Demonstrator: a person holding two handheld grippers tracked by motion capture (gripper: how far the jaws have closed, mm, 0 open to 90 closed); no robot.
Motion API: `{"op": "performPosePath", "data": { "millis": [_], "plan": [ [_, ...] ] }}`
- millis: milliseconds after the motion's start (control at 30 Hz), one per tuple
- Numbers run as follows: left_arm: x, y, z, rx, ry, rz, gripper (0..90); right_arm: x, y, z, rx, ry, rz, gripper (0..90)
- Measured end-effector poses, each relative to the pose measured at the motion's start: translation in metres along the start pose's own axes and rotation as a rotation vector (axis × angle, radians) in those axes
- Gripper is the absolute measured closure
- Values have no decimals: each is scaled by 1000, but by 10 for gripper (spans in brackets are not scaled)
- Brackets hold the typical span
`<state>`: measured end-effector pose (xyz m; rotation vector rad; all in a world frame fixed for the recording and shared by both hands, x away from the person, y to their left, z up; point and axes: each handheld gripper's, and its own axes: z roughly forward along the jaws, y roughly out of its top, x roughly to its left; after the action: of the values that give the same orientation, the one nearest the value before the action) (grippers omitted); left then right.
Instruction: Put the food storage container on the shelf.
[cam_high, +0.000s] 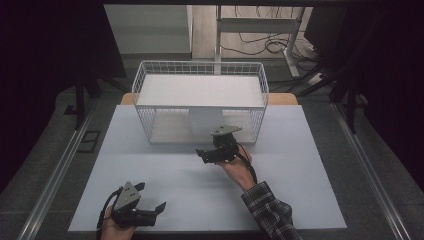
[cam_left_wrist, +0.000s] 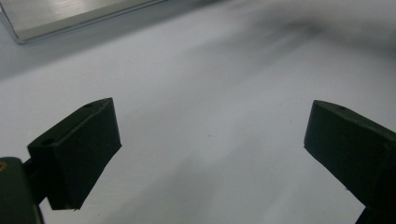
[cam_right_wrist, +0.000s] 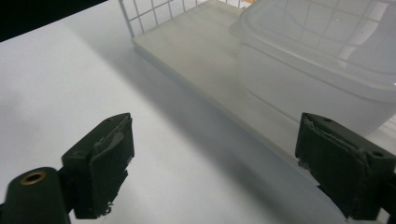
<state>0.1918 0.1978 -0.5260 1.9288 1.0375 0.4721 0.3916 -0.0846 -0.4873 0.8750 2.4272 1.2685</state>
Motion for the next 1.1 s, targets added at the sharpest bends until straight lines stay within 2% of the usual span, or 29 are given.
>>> {"op": "performPosePath", "data": {
  "millis": [567, 800, 1100],
  "plan": [
    [-1, -1, 4, 30, -2, 9, 30, 13, -12, -25, -3, 41, 4, 34],
    [-1, -1, 5, 36, -1, 12, 29, 14, -21, -41, -16, 28, 11, 11],
    [0, -1, 5, 38, 0, 13, 29, 17, -37, -54, 20, 17, 6, 7]
  ]
}}
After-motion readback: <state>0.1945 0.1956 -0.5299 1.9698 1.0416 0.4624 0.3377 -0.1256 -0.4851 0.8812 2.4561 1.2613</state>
